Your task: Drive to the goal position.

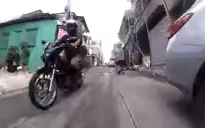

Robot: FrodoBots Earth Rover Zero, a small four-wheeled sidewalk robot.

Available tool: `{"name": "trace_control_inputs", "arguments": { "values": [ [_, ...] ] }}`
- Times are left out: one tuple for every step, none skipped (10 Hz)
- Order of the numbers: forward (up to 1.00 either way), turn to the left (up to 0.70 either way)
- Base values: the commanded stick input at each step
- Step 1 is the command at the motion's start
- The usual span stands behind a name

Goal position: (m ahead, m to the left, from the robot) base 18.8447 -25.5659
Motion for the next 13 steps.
{"name": "trace_control_inputs", "arguments": {
  "values": [
    [1.0,0.0],
    [1.0,0.0],
    [1.0,0.0],
    [1.0,0.0],
    [1.0,0.0],
    [1.0,0.0],
    [1.0,0.0],
    [1.0,0.0],
    [1.0,0.0],
    [1.0,0.0],
    [1.0,0.0],
    [1.0,0.0],
    [1.0,0.0]
  ]
}}
